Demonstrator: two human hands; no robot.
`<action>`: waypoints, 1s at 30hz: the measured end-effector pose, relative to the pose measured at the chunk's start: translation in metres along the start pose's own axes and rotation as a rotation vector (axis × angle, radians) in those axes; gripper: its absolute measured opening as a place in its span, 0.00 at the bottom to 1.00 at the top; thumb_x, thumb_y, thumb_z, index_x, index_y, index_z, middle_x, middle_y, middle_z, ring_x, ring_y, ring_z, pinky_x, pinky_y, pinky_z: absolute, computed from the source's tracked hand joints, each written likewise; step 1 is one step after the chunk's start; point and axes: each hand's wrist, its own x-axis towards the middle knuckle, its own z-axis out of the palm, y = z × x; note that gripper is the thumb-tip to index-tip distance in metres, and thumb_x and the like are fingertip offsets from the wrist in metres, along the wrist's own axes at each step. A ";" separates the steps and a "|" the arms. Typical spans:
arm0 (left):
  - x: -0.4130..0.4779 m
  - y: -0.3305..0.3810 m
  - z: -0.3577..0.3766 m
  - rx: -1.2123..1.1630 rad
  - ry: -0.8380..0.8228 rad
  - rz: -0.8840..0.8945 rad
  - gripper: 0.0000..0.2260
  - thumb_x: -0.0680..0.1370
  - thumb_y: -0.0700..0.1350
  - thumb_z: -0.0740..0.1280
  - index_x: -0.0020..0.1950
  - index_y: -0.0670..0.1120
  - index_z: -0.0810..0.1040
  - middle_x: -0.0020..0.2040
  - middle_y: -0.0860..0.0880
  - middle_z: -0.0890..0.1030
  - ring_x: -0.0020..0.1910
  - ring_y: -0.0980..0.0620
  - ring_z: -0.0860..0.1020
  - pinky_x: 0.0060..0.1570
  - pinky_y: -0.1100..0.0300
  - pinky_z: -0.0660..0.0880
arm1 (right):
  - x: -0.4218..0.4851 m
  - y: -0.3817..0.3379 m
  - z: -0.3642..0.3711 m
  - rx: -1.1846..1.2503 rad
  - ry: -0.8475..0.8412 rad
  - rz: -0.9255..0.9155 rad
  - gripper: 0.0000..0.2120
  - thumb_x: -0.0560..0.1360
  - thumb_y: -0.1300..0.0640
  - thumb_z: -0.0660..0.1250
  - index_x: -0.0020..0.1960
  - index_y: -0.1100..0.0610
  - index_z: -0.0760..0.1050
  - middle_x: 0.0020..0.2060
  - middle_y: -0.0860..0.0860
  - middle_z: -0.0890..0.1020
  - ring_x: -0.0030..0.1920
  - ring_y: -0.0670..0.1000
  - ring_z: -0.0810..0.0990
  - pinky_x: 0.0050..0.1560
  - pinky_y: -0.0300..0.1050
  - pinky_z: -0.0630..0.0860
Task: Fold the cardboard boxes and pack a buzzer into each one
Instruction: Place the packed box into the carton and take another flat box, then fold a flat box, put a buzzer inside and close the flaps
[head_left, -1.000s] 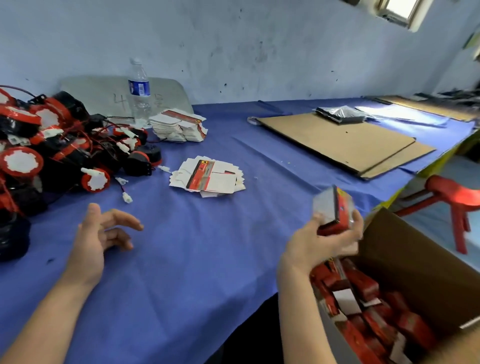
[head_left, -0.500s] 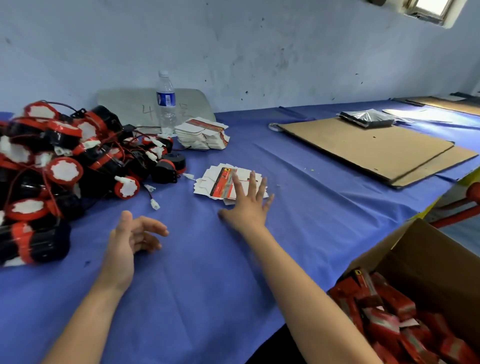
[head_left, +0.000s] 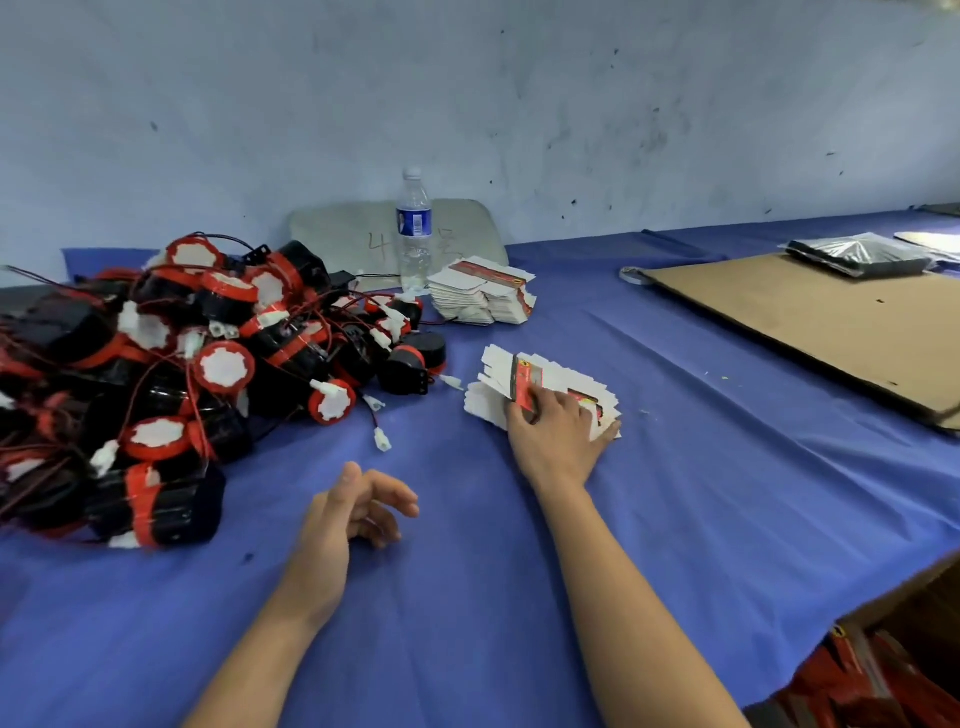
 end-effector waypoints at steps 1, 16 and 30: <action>0.000 0.000 0.000 0.000 -0.001 -0.006 0.29 0.76 0.60 0.49 0.41 0.39 0.81 0.42 0.41 0.83 0.34 0.49 0.76 0.34 0.63 0.72 | 0.000 0.000 -0.001 0.050 0.029 0.015 0.20 0.77 0.45 0.55 0.68 0.43 0.71 0.65 0.48 0.75 0.70 0.53 0.66 0.71 0.66 0.33; -0.001 0.013 0.004 0.096 0.372 0.135 0.35 0.76 0.57 0.67 0.77 0.59 0.50 0.61 0.69 0.72 0.57 0.74 0.73 0.52 0.76 0.69 | -0.063 -0.047 -0.023 1.196 -0.736 -0.196 0.16 0.70 0.60 0.64 0.55 0.45 0.76 0.44 0.45 0.84 0.45 0.45 0.82 0.44 0.39 0.78; -0.003 0.023 0.007 -0.047 0.201 0.134 0.54 0.62 0.65 0.76 0.78 0.55 0.49 0.67 0.61 0.72 0.64 0.65 0.73 0.55 0.70 0.74 | -0.062 -0.039 -0.017 1.178 -0.902 -0.126 0.22 0.74 0.40 0.65 0.66 0.31 0.64 0.55 0.45 0.83 0.54 0.51 0.83 0.45 0.43 0.81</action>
